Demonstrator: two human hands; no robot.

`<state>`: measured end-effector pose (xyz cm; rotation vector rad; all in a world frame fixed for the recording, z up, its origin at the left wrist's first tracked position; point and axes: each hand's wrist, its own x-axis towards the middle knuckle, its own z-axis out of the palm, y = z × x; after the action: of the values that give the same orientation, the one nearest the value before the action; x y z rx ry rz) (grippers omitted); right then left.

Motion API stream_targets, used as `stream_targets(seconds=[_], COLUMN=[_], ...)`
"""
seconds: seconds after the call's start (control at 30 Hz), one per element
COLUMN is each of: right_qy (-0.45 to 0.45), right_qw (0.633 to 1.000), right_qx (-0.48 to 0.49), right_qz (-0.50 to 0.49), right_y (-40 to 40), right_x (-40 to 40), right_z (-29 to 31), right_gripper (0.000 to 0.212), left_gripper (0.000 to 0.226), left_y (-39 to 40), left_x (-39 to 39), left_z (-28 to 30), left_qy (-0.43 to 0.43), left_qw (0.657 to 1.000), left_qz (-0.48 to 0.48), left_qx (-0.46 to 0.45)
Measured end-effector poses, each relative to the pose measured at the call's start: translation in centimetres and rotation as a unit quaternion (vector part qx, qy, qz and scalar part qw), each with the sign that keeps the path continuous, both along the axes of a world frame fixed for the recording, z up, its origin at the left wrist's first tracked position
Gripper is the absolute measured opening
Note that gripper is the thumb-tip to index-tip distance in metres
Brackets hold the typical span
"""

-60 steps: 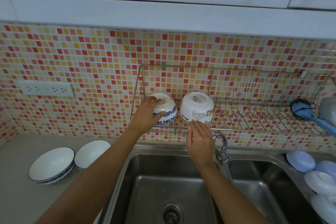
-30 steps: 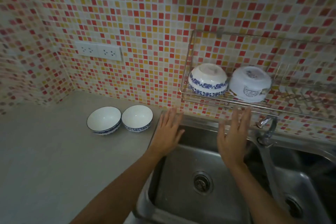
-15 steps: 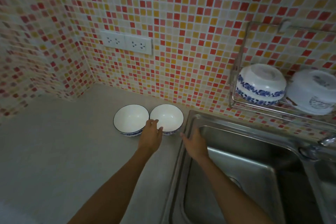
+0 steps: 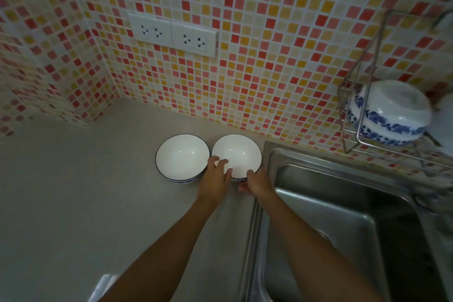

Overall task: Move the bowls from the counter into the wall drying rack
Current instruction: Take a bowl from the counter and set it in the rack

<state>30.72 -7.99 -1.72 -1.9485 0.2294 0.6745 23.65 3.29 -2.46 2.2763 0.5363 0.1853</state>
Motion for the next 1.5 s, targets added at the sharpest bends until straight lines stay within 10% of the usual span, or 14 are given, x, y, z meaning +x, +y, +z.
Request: stream_targets(seconds=[0.23, 0.6, 0.97, 1.23, 1.5], right_qy=[-0.022, -0.086, -0.214, -0.469, -0.492], right_qw=[0.996, 0.993, 0.976, 0.871, 0.824], right_qx=[0.05, 0.076, 0.043, -0.037, -0.269], right_qz=[-0.074, -0.042, -0.021, -0.139, -0.079], right_y=[-3.7, -13.0, -24.8, -34.4, -40.4], right_x=[-3.2, -8.7, -8.0, -2.8, 4.3], right_z=[1.7, 6.7, 14.2, 20.9, 21.3], right_gripper=[0.048, 0.033, 0.03, 0.026, 0.049], left_gripper=[0.062, 0.05, 0.044, 0.049, 0.062], left_y=[-3.2, -8.9, -16.4, -21.6, -25.7], left_x=[-1.9, -3.6, -4.6, -3.3, 0.1], left_z=[1.6, 7.8, 12.4, 16.0, 21.6], left_qy=[-0.072, -0.015, -0.115, -0.145, -0.188], left_qw=[0.996, 0.879, 0.847, 0.86, 0.851], left_qz=[0.019, 0.03, -0.012, -0.048, -0.095], left_qx=[-0.054, -0.476, -0.518, -0.487, -0.482])
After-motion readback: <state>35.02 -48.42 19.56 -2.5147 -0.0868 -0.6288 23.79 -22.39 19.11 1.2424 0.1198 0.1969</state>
